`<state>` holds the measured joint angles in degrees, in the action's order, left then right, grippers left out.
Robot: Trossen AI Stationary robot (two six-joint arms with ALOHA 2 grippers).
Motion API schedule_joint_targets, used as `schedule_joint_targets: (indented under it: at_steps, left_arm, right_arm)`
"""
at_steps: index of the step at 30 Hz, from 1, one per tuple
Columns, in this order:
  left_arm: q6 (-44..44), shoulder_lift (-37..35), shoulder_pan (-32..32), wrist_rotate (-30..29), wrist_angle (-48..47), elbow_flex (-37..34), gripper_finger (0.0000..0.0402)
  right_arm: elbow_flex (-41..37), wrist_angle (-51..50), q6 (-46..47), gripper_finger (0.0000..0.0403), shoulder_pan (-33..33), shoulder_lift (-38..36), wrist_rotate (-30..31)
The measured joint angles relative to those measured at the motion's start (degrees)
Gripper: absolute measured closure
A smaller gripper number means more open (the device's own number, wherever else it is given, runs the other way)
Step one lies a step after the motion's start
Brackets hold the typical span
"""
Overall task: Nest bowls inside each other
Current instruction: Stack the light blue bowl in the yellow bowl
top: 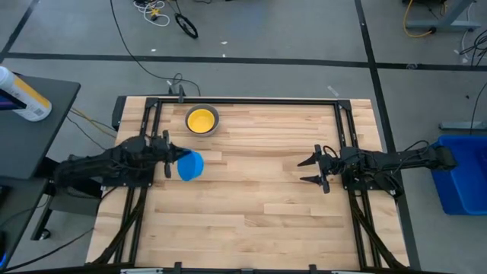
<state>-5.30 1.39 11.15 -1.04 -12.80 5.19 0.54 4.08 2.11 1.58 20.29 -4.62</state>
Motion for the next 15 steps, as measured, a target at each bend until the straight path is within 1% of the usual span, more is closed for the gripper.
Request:
schedule_joint_targets:
  at_steps: [2,3,7,12,15]
  left_arm:
    - [0.08,1.73,3.87,1.38,0.14,0.27,0.0396]
    - [0.39,2.81,5.75,2.55,1.74,0.28,0.0396]
    - [1.73,9.04,12.95,9.57,11.94,0.63,0.0396]
    - [2.58,21.48,21.39,16.11,24.54,0.76,0.0396]
    - [2.93,30.21,26.14,18.12,27.5,2.34,0.0396]
  right_arm:
    - [0.0,0.0,-0.02,0.0131,0.0,0.0,0.0]
    - [0.02,0.0,-0.01,0.013,0.0,0.0,0.0]
    - [0.02,0.02,0.0,0.0127,0.0,0.0,0.0]
    - [0.02,0.0,0.0,0.0134,0.0,0.0,-0.01]
    - [0.0,0.0,-0.02,0.0142,0.0,-0.02,-0.02]
